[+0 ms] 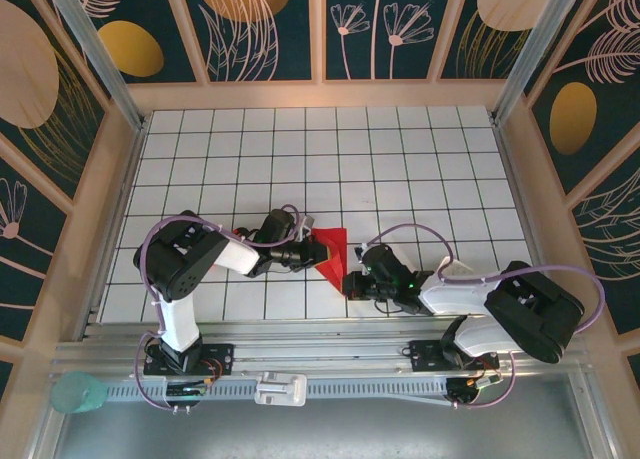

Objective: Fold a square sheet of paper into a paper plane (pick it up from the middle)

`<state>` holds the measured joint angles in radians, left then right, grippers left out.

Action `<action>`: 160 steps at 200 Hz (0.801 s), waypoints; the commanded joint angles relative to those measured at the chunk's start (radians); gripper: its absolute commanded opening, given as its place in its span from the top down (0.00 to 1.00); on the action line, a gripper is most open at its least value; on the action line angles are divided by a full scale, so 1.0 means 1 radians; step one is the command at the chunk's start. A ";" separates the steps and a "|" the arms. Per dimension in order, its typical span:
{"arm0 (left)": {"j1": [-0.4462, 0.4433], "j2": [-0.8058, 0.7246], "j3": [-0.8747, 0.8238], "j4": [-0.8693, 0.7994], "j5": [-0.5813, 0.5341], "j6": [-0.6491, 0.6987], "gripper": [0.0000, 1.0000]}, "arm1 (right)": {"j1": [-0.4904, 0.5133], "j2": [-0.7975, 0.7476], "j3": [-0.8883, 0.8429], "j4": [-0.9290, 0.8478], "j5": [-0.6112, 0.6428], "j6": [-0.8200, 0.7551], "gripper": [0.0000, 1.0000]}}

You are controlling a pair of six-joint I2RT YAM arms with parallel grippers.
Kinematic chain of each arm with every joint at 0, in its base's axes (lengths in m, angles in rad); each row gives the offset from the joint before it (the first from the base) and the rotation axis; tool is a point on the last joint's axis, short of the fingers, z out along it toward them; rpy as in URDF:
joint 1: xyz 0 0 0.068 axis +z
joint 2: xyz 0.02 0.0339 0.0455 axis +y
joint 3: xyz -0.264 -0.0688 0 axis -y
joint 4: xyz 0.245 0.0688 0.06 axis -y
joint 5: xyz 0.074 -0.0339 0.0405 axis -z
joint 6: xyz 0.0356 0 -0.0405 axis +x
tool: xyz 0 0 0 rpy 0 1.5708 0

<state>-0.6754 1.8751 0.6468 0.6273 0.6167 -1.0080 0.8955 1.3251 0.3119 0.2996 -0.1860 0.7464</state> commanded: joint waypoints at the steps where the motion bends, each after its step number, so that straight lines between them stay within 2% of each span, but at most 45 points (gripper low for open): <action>1: -0.001 0.032 -0.013 -0.046 -0.012 0.009 1.00 | -0.014 -0.019 -0.014 -0.116 0.002 -0.007 0.96; 73: -0.001 0.035 -0.012 -0.047 -0.012 0.011 1.00 | -0.045 -0.096 0.045 -0.171 -0.020 -0.041 0.79; 117: 0.000 0.032 -0.012 -0.050 -0.012 0.012 1.00 | -0.059 -0.058 0.089 -0.166 -0.033 -0.071 0.79; 160: -0.001 0.026 -0.013 -0.055 -0.009 0.014 1.00 | -0.065 0.002 0.110 -0.147 -0.041 -0.090 0.85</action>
<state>-0.6754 1.8751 0.6468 0.6273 0.6170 -1.0077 0.8402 1.2961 0.3981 0.1524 -0.2119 0.6834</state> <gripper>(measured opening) 0.061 0.159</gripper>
